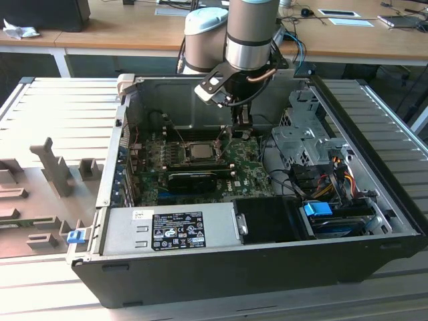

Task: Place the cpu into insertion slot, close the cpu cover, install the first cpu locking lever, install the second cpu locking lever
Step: 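Close the cpu cover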

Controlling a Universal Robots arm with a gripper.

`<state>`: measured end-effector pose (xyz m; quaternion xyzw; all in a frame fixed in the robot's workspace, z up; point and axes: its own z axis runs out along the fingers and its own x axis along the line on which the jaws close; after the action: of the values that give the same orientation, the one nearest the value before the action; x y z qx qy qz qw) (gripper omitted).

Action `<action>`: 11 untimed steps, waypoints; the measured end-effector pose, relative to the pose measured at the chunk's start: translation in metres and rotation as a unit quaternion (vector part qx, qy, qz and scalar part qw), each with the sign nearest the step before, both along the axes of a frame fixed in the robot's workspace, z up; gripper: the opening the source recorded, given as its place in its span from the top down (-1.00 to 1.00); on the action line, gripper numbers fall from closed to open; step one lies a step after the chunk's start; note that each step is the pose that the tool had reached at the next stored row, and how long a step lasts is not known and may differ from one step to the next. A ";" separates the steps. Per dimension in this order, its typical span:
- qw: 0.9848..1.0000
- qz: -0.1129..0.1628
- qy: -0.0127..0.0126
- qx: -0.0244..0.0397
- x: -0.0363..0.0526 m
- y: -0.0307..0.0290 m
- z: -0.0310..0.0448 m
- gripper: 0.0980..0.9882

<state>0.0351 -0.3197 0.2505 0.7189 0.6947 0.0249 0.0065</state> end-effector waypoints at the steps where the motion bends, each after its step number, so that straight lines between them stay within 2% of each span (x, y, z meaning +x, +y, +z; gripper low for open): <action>1: 1.000 0.000 0.000 0.000 -0.0020 0.0000 0.0000 0.98; 4: 1.000 0.000 0.000 0.000 -0.0111 0.0000 0.0000 0.98; 11: 1.000 0.000 0.000 0.000 -0.0190 0.0000 0.0000 0.98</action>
<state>0.0161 -0.3197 0.2505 0.7189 0.6947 0.0249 0.0065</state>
